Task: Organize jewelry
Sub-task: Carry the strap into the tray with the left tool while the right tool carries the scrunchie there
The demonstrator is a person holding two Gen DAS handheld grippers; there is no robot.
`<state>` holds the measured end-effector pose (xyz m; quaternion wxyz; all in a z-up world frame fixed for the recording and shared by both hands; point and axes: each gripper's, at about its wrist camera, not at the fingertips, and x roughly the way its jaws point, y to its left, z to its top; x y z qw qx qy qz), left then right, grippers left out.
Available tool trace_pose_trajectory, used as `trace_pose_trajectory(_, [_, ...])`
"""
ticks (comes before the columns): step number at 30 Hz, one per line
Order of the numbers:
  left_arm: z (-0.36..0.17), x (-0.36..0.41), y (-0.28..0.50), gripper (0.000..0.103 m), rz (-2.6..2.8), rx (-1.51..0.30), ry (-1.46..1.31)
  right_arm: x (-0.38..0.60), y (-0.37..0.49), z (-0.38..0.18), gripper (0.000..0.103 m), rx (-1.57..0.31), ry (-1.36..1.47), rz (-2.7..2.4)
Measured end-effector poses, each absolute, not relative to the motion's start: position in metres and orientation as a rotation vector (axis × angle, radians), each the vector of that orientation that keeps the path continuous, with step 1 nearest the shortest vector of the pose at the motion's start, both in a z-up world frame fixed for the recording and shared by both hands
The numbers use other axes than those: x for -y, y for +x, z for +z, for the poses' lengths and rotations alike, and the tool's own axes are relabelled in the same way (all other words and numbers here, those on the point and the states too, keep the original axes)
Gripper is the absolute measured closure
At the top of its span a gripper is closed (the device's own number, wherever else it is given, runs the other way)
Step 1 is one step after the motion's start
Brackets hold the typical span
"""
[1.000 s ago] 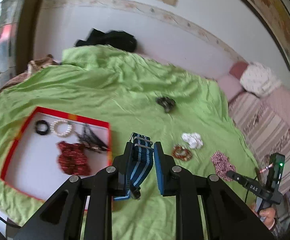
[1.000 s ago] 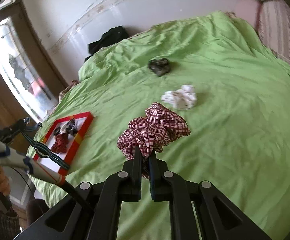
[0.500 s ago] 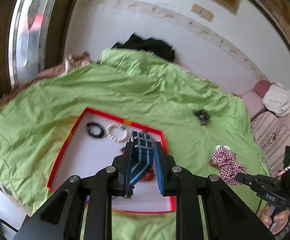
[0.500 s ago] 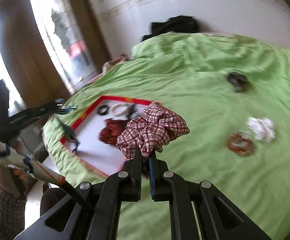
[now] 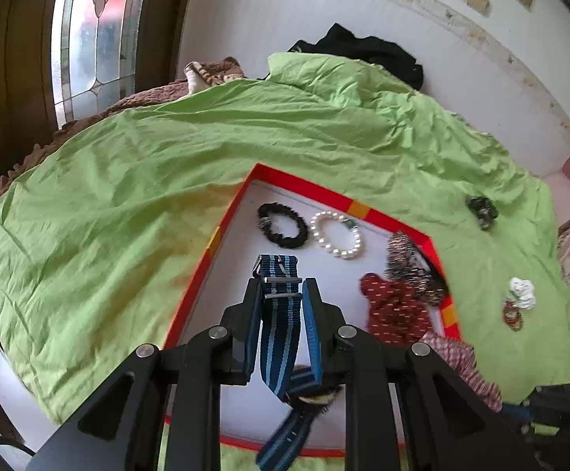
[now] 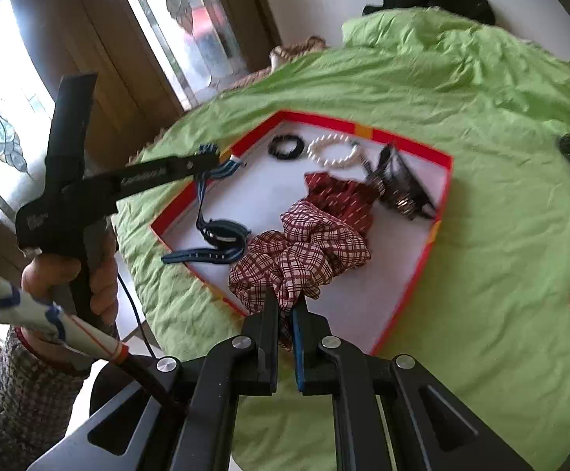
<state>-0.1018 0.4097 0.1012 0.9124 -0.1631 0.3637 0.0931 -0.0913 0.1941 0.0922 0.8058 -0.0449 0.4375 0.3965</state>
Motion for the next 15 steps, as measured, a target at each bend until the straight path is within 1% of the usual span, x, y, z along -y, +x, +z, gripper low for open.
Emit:
trace_pose_trajectory(9, [0.088,-0.404,-0.068,0.083,0.2,-0.781,-0.216,-0.223,-0.082,0.067,0.096,-0.986,-0.138,0.85])
trace_pose_trajectory(15, [0.083,-0.411,-0.049,0.083,0.2,-0.785,-0.237,-0.234,-0.074,0.061,0.096,-1.001,-0.128,0.855])
